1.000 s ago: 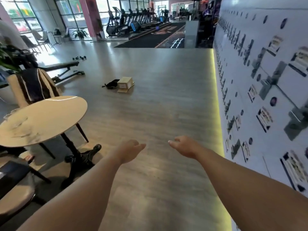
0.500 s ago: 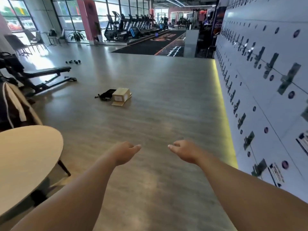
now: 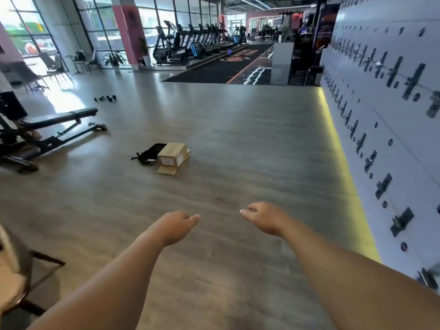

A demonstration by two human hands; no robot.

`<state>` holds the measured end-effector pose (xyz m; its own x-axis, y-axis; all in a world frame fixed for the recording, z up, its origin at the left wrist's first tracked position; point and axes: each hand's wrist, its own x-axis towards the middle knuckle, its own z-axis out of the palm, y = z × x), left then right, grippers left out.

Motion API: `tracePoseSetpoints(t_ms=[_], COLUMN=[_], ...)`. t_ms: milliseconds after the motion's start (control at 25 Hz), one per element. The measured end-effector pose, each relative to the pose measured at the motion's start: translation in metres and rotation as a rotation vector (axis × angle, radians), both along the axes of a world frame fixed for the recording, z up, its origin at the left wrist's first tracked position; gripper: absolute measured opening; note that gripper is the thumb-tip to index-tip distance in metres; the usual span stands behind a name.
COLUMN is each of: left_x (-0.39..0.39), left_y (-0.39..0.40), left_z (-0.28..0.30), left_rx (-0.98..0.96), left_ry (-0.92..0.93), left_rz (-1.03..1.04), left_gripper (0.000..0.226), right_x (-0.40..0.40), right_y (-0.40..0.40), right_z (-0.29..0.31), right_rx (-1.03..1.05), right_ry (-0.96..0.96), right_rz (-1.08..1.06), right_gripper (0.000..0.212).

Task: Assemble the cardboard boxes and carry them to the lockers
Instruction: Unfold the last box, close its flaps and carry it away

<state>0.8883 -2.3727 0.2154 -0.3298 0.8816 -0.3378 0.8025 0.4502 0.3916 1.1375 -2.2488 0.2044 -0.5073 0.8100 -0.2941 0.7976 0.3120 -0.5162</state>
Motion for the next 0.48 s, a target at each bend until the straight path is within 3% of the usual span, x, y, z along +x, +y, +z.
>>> tracePoseSetpoints(t_ms=[240,480], left_x=[-0.074,-0.184], left_y=[0.162,0.335], left_z=[0.021,0.005], left_rx=[0.009,0.024], left_ry=[-0.038,-0.038], left_rz=[0.111,0.156], left_gripper=[0.068,0.067], right_x=[-0.085,-0.197], right_y=[0.189,0.370], right_z=[0.017,-0.004], right_rx=[0.000,-0.003], right_ry=[0.024,0.006], right_rz=[0.063,0.108], right_gripper=[0.070,0.072])
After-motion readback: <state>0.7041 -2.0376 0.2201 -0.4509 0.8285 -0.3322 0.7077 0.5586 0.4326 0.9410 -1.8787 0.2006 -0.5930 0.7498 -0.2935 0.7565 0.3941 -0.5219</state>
